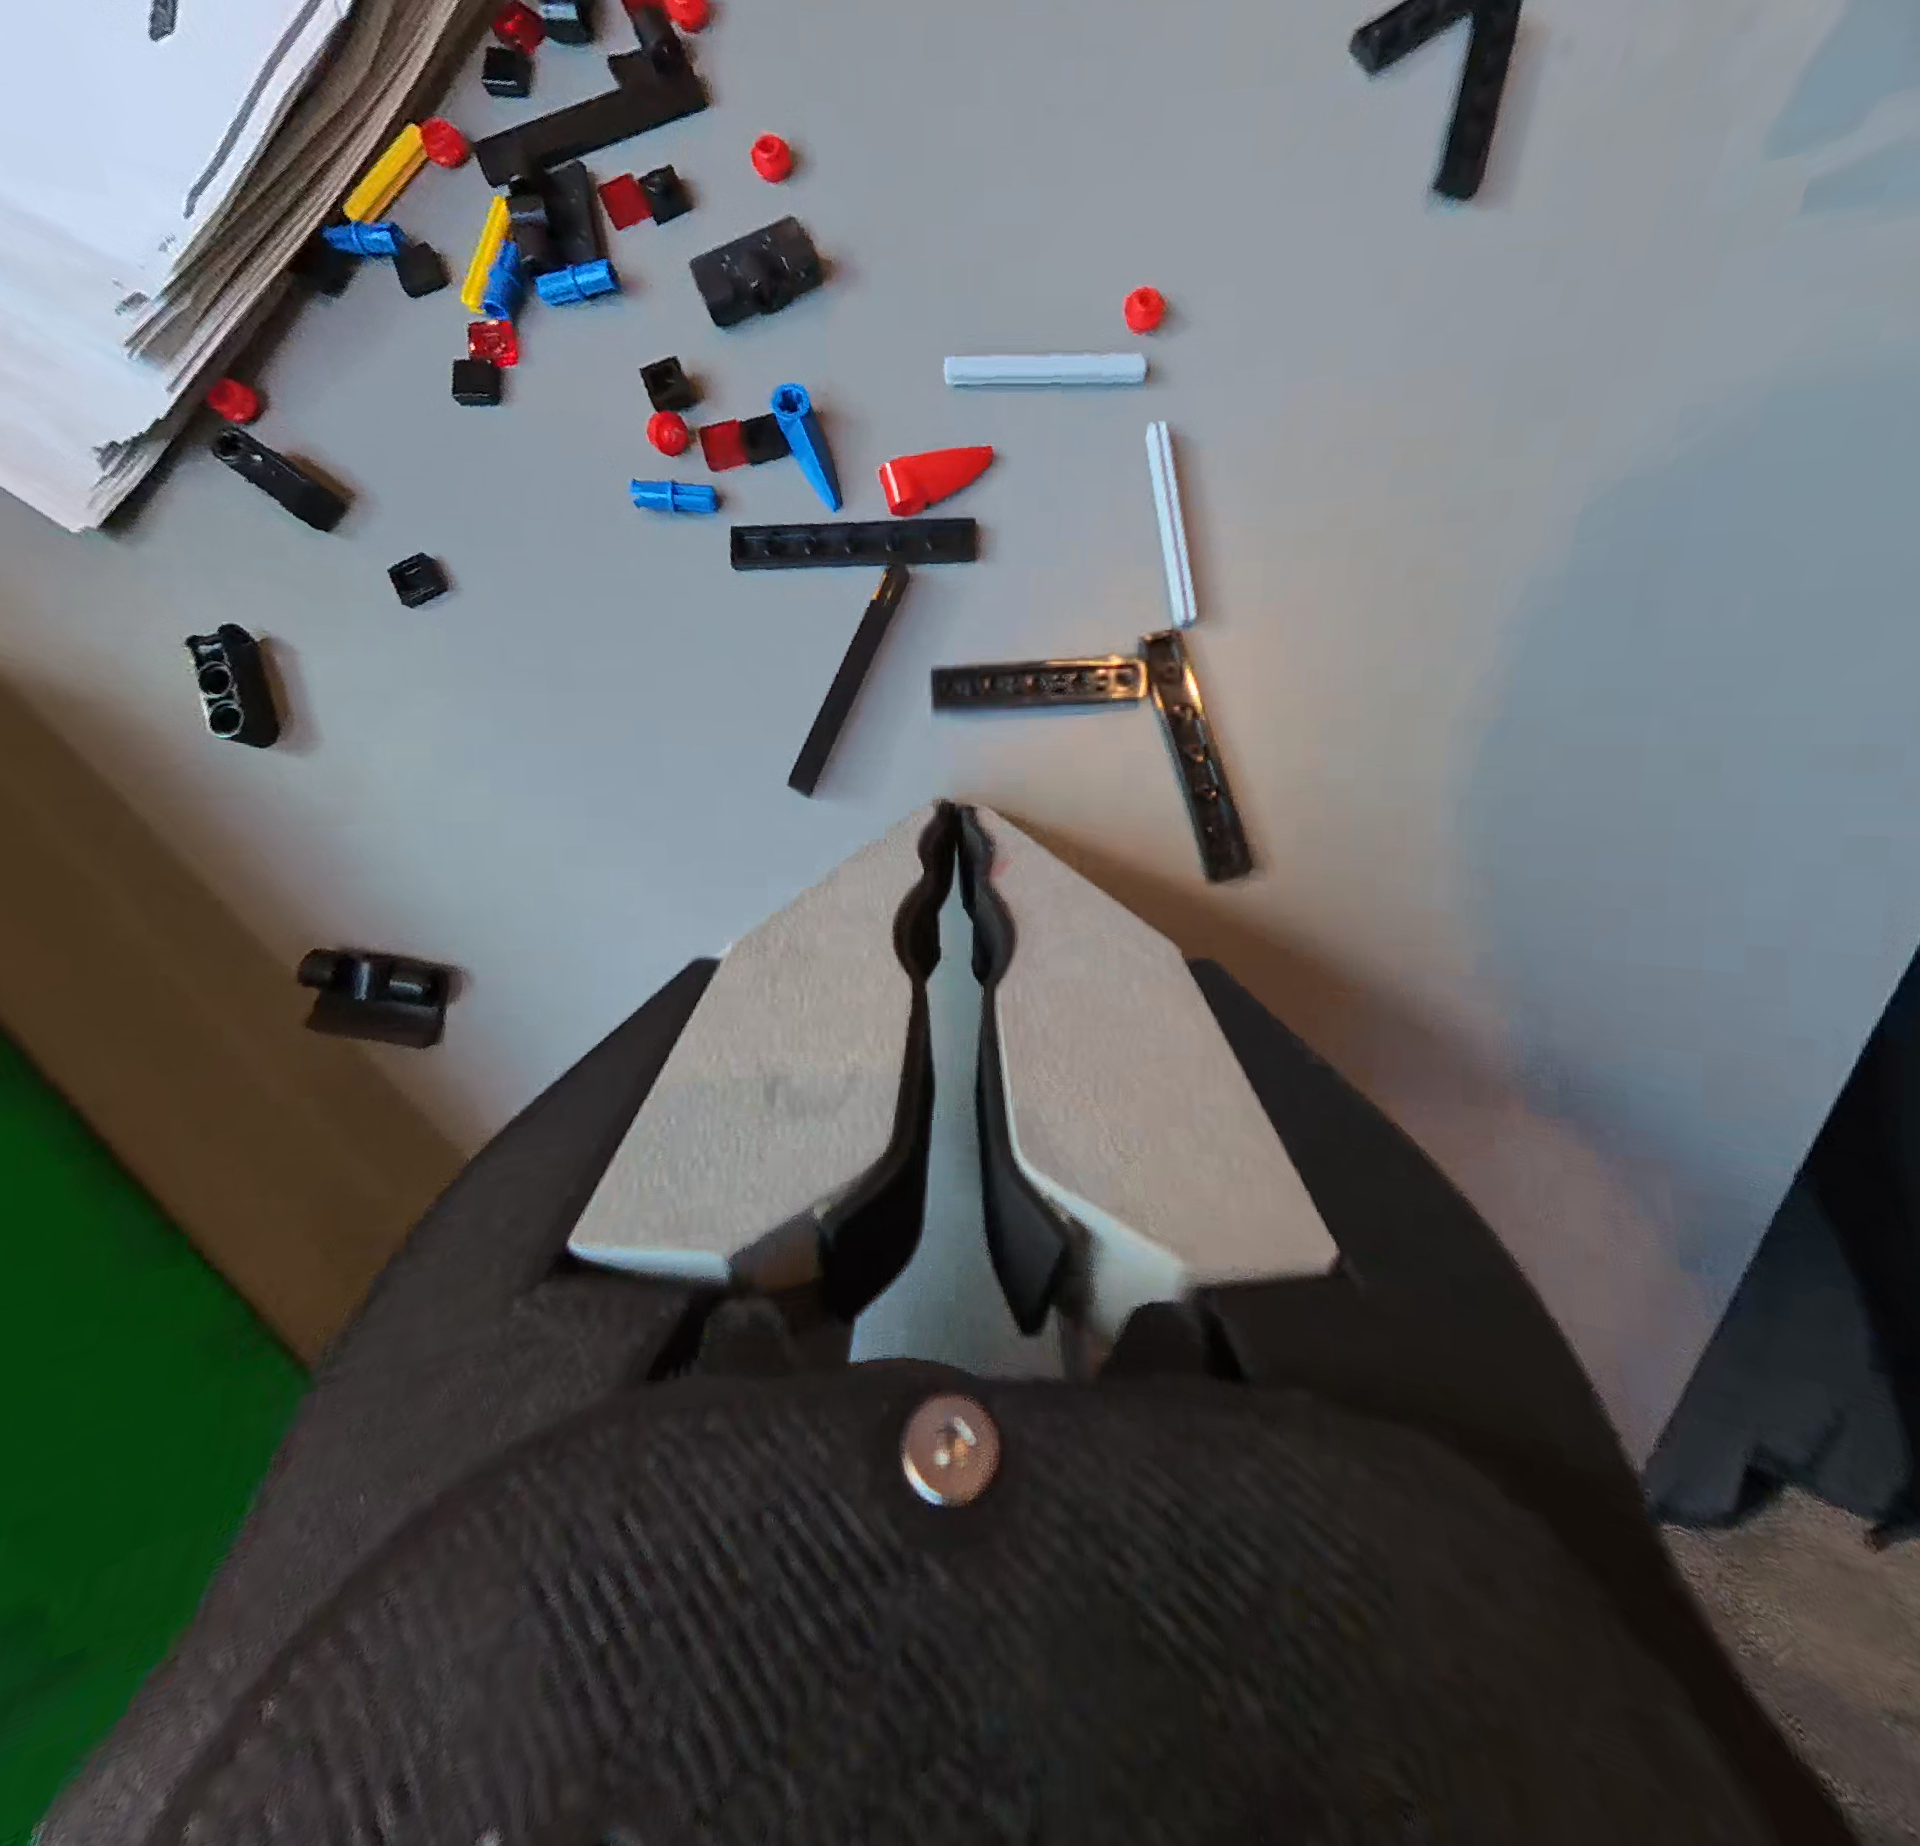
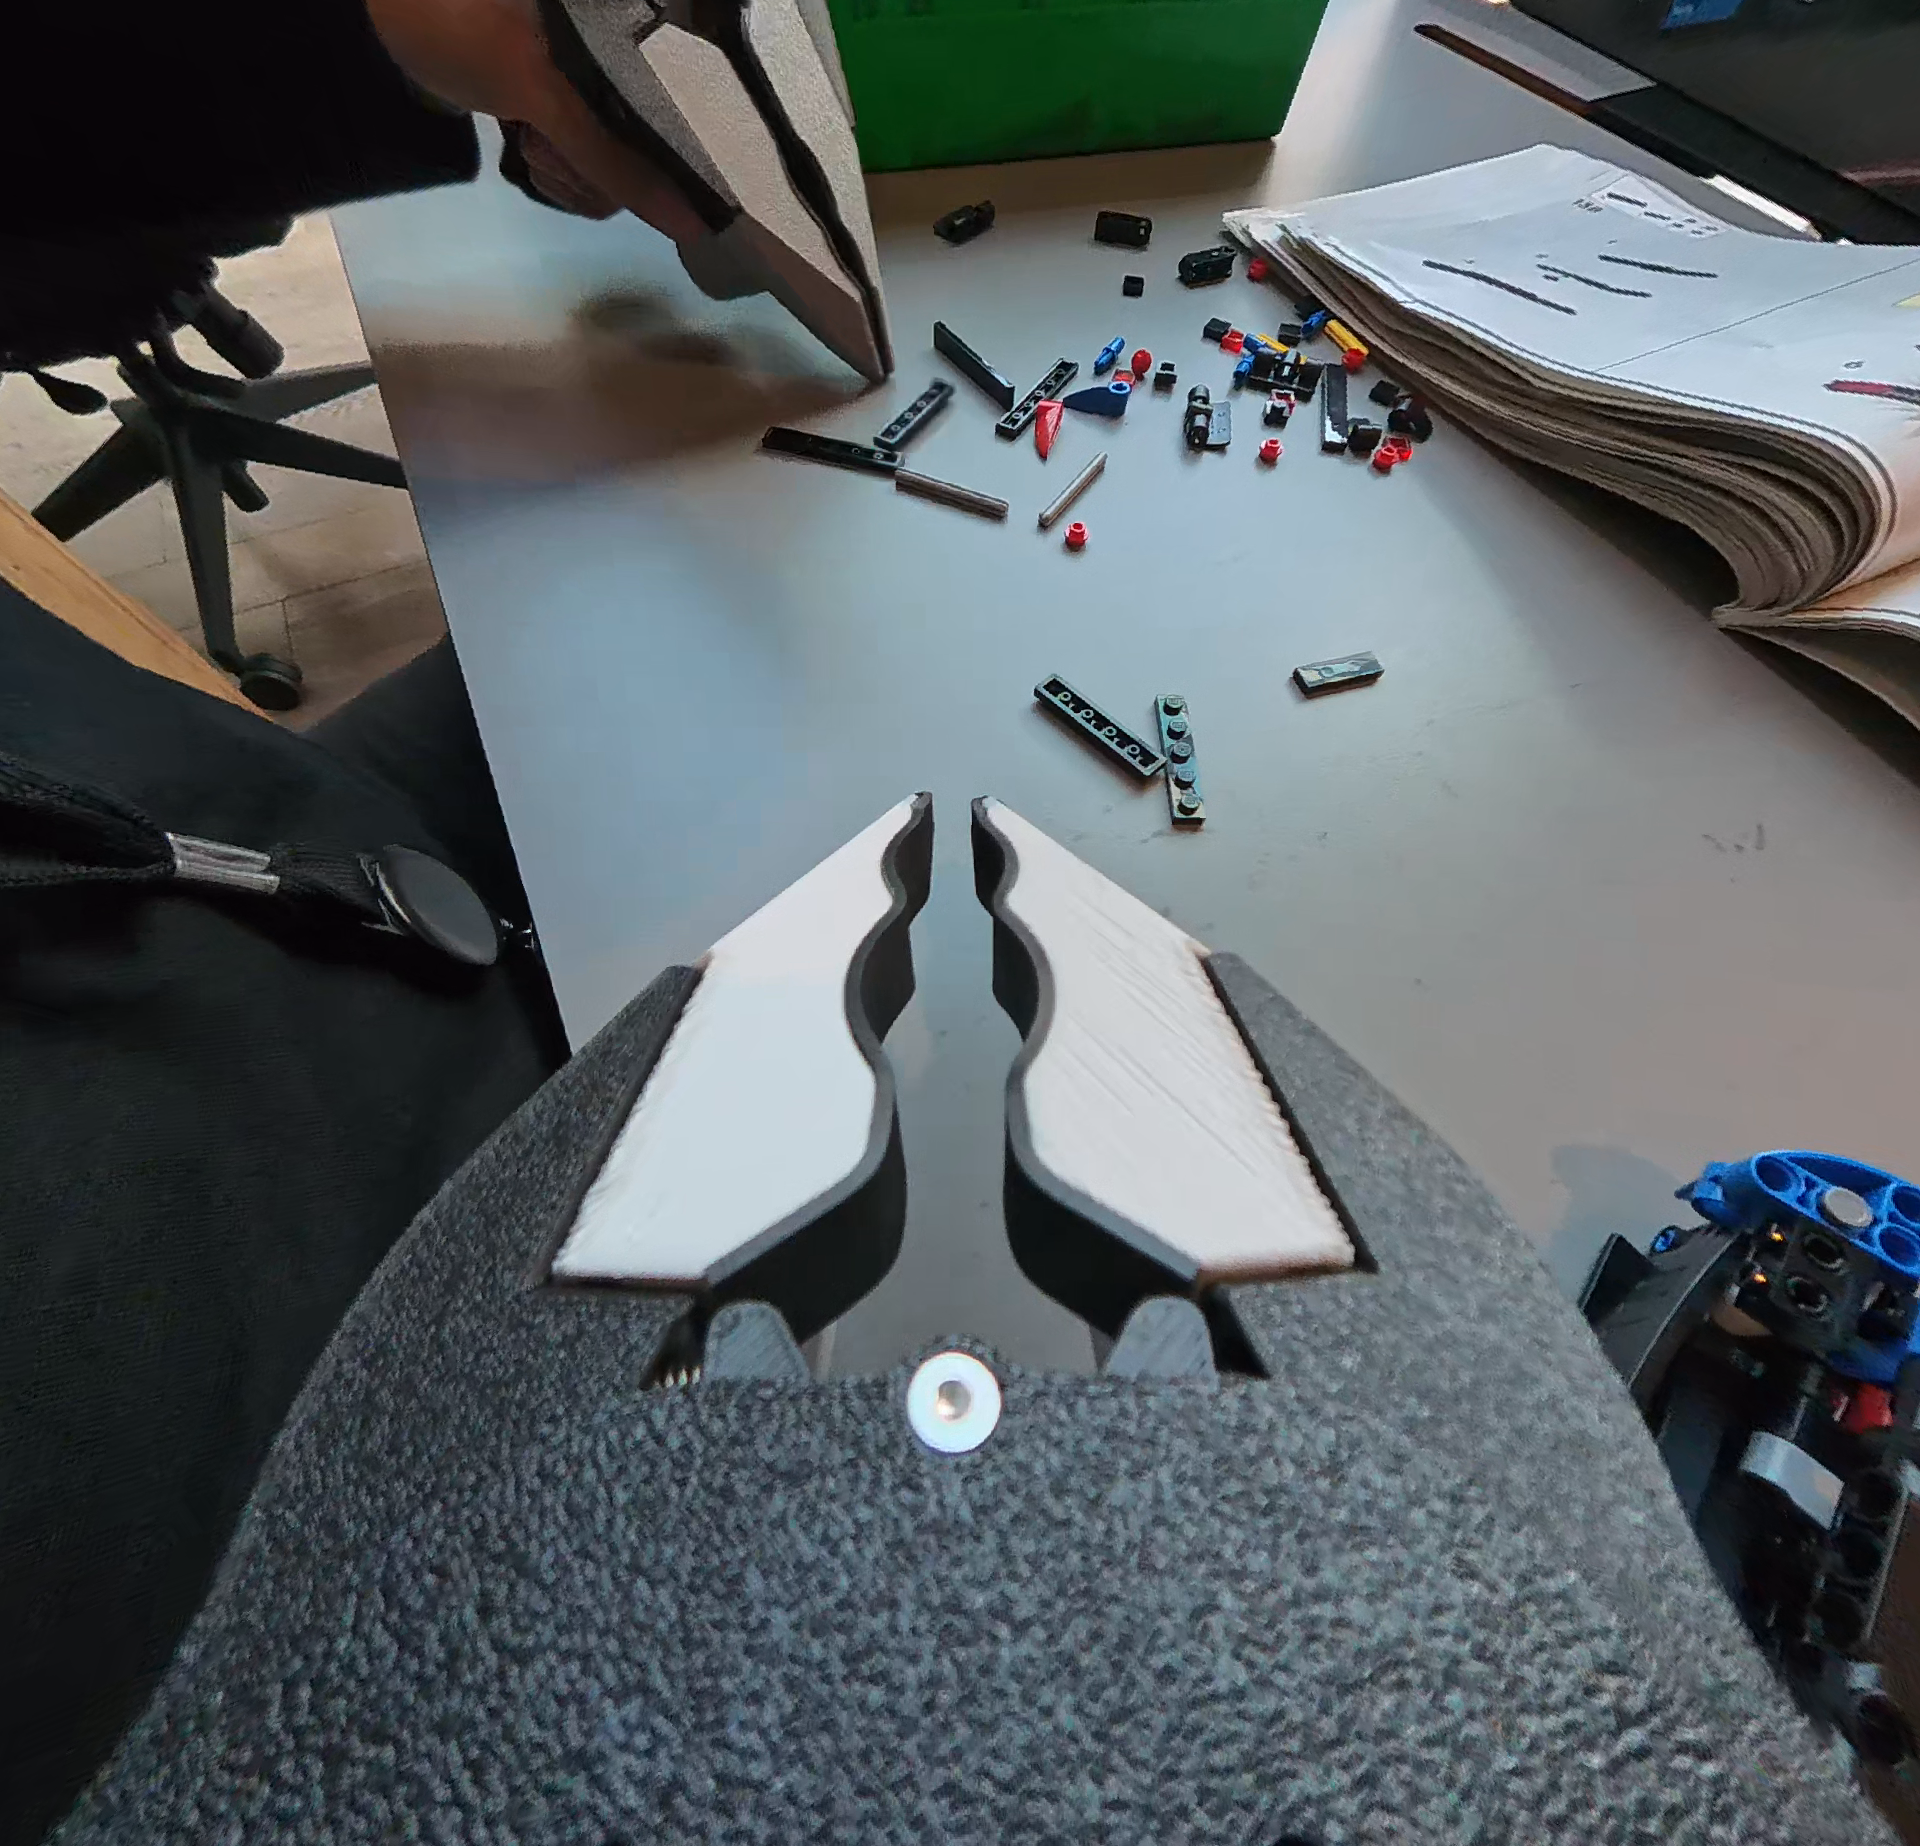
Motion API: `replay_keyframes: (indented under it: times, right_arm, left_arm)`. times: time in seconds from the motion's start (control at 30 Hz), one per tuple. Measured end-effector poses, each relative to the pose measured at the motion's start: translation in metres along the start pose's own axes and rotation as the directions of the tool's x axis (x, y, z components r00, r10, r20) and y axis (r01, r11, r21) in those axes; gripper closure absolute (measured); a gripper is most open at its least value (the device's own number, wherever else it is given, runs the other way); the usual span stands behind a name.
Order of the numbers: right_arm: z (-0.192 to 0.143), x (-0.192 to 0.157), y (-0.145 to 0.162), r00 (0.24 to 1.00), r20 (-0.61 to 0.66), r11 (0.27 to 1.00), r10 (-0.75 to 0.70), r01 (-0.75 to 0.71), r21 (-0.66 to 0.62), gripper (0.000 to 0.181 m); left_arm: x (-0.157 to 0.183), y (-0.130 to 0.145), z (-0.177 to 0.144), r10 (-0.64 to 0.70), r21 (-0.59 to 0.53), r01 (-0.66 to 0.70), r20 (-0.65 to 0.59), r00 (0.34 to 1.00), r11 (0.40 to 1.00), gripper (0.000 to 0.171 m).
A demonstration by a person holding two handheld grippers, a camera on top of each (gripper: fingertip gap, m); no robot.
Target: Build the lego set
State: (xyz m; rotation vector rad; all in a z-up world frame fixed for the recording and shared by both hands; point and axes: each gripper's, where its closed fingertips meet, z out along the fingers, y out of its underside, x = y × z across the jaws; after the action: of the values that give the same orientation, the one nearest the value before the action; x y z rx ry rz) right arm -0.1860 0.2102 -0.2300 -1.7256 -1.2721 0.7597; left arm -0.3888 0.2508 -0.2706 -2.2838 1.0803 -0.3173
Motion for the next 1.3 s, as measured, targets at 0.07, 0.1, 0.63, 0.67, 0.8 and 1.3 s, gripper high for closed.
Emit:
replay_keyframes:
  times: [0.07, 0.1, 0.63, 0.67, 0.8, 1.3]
  right_arm:
    - [0.000, 0.000, 0.000, 1.000, 0.004, 1.000, 0.006, -0.006, 0.002, 0.174]
    - [0.000, 0.000, -0.001, 1.000, 0.005, 1.000, 0.007, -0.007, 0.004, 0.174]
    - [0.001, -0.002, 0.001, 1.000, 0.024, 1.000, 0.011, -0.011, -0.011, 0.174]
    - [0.002, -0.002, 0.001, 1.000, 0.024, 1.000, 0.009, -0.009, -0.013, 0.174]
    - [0.001, -0.001, 0.000, 1.000, 0.012, 1.000, 0.003, -0.003, -0.004, 0.174]
    - [-0.004, -0.003, -0.005, 0.999, 0.043, 0.999, 0.019, -0.020, 0.039, 0.174]
  left_arm:
    - [-0.003, -0.002, 0.001, -0.018, 0.009, 0.018, 0.012, 1.000, 1.000, 0.171]
    - [-0.004, -0.003, 0.002, -0.033, 0.012, 0.033, 0.019, 0.999, 0.999, 0.171]
    - [0.004, -0.015, -0.010, -0.126, 0.037, 0.124, 0.080, 0.989, 0.992, 0.171]
    - [0.006, -0.022, -0.010, -0.183, 0.061, 0.180, 0.051, 0.982, 0.982, 0.159]
    - [0.005, -0.038, -0.010, -0.343, 0.115, 0.334, 0.070, 0.937, 0.935, 0.142]
    - [0.010, -0.008, 0.005, -0.367, 0.001, 0.373, 0.191, 0.911, 0.928, 0.165]
